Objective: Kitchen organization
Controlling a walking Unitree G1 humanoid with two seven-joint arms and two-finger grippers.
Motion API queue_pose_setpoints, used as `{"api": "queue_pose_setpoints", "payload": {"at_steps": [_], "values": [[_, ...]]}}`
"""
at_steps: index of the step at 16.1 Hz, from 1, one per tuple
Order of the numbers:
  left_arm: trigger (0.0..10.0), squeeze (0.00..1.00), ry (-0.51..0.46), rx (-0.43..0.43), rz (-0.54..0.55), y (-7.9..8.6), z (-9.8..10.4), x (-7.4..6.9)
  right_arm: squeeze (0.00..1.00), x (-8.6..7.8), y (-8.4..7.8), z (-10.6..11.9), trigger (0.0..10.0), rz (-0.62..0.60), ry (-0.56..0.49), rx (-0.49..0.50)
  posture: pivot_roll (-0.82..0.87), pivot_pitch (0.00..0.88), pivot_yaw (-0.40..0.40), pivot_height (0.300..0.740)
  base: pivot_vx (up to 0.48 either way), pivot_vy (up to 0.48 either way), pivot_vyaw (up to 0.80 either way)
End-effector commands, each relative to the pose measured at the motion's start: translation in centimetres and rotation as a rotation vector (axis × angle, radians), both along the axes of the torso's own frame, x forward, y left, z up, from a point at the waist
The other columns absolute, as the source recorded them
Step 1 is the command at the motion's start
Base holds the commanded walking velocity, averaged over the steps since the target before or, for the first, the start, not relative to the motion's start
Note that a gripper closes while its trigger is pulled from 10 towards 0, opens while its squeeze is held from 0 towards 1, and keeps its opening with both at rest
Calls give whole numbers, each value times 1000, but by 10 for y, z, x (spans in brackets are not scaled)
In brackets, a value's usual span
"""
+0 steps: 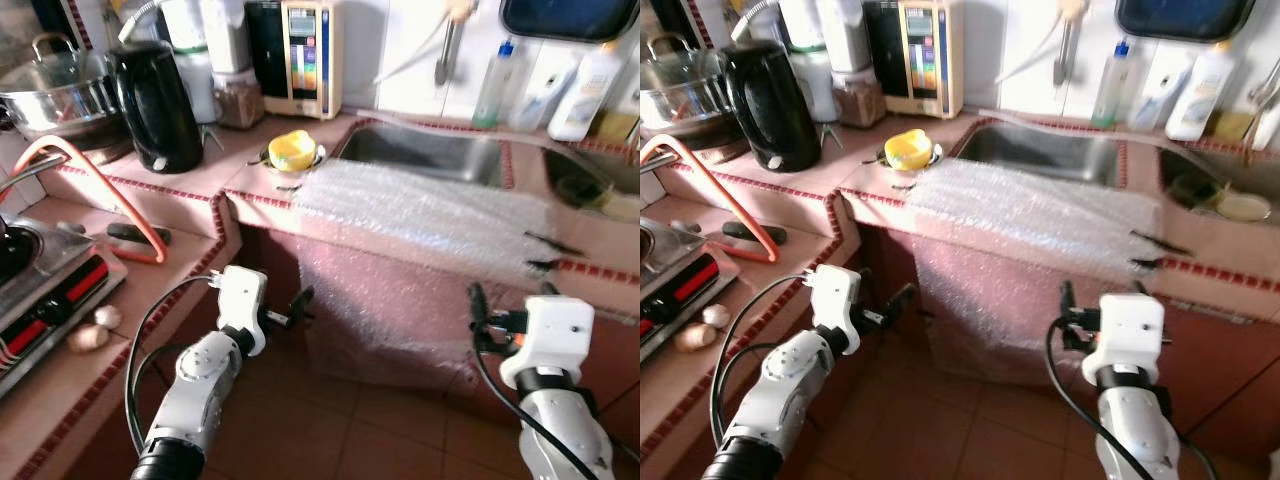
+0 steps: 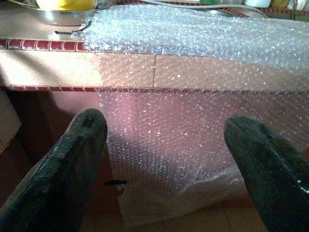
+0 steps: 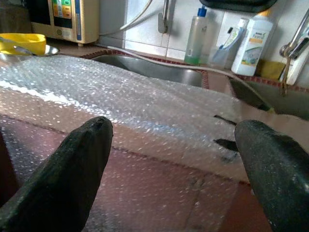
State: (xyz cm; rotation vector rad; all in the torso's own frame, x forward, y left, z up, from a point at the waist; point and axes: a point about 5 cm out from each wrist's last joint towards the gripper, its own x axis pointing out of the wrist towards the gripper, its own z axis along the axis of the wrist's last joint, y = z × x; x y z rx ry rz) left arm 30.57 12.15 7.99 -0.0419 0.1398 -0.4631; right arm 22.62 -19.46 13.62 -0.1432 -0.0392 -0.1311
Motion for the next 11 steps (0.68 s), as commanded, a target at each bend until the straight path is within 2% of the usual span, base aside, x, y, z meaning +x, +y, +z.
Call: {"api": "queue_pose_setpoints", "payload": {"at_steps": [1, 9, 11], "values": [[10000, 0, -2, 17, 19, 9, 2, 1, 0, 1, 4, 1, 10000, 10, -3, 6, -76, 13, 27, 740, 0, -480, 0], [10000, 0, 7, 15, 9, 7, 0, 1, 0, 4, 5, 2, 10000, 6, -8, 6, -76, 15, 29, 740, 0, -477, 0], [10000, 0, 16, 5, 4, 6, -1, 1, 0, 5, 4, 2, 10000, 5, -10, 7, -76, 13, 34, 740, 0, 0, 0]]}}
